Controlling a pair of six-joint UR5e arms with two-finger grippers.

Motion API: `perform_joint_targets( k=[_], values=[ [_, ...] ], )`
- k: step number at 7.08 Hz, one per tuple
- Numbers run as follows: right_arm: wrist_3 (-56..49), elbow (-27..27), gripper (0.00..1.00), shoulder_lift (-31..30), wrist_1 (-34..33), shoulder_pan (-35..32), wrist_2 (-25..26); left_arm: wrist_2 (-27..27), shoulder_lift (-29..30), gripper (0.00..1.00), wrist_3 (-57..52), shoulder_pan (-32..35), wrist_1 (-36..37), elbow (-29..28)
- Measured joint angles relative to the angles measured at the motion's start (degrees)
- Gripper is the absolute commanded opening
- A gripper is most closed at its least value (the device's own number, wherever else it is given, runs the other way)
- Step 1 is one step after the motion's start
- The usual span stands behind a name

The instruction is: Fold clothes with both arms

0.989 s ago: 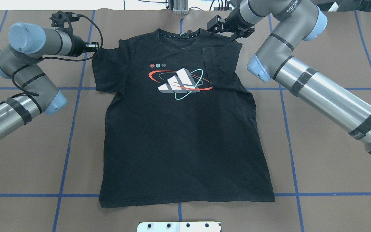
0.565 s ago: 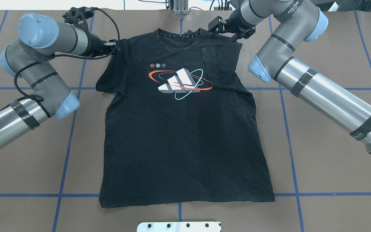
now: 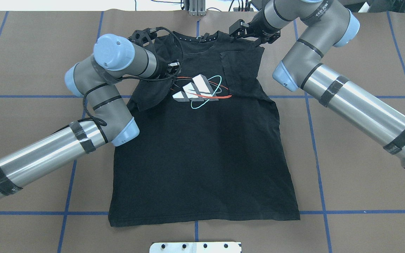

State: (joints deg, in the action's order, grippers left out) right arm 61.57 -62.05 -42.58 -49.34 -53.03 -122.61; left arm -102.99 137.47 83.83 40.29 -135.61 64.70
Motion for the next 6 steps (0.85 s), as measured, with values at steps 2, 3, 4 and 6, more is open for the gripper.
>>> perform_joint_targets(
  k=[2,3,4,6],
  values=[
    [0.1,0.0,1.00,0.0,0.0,0.0,0.1,3.5,2.2,0.00,0.3,1.2,-4.9,-7.0],
    [0.0,0.0,1.00,-0.1,0.0,0.0,0.1,3.9,2.6,0.00,0.4,1.6,-6.0,-8.1],
    [0.0,0.0,1.00,-0.2,0.0,0.1,0.1,3.9,3.1,0.00,0.4,1.8,-6.8,-8.4],
    [-0.2,0.0,1.00,-0.7,0.1,0.2,0.1,3.7,3.7,0.00,0.4,1.1,-7.9,-7.8]
  ],
)
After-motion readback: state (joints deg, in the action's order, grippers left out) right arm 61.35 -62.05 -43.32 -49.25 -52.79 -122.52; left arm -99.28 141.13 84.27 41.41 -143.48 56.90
